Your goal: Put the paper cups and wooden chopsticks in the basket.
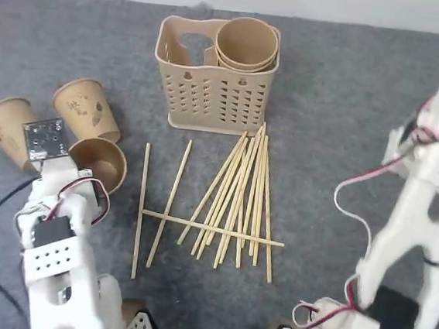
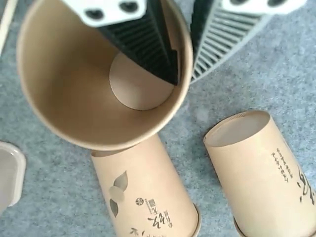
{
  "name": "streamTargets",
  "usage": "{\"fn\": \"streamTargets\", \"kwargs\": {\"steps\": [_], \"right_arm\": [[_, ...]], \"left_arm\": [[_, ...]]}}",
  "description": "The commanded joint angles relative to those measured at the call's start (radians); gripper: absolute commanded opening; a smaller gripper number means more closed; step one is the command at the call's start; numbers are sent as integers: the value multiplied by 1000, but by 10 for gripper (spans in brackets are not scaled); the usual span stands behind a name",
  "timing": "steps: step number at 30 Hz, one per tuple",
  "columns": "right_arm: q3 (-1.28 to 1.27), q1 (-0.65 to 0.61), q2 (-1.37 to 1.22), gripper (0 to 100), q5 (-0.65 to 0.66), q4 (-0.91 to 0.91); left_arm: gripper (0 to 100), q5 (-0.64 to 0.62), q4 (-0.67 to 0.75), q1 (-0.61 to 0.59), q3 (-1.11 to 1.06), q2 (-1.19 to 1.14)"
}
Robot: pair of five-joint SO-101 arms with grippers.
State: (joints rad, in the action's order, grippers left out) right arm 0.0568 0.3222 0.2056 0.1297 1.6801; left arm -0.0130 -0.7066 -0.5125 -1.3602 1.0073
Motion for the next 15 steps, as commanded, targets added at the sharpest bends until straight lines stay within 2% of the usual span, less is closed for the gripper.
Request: {"fn": "streamTargets", "kwargs": {"steps": [1,8,15], "right_arm": [[-282,67,143,8,81,-154],[-830,96,263,8,230,-541],[-1062,91,268,8,256,-740]], "left_arm": [[12,2,-104,11,136,28],[12,2,-322,11,403,26],[12,-14,-457,28,639,25]]}}
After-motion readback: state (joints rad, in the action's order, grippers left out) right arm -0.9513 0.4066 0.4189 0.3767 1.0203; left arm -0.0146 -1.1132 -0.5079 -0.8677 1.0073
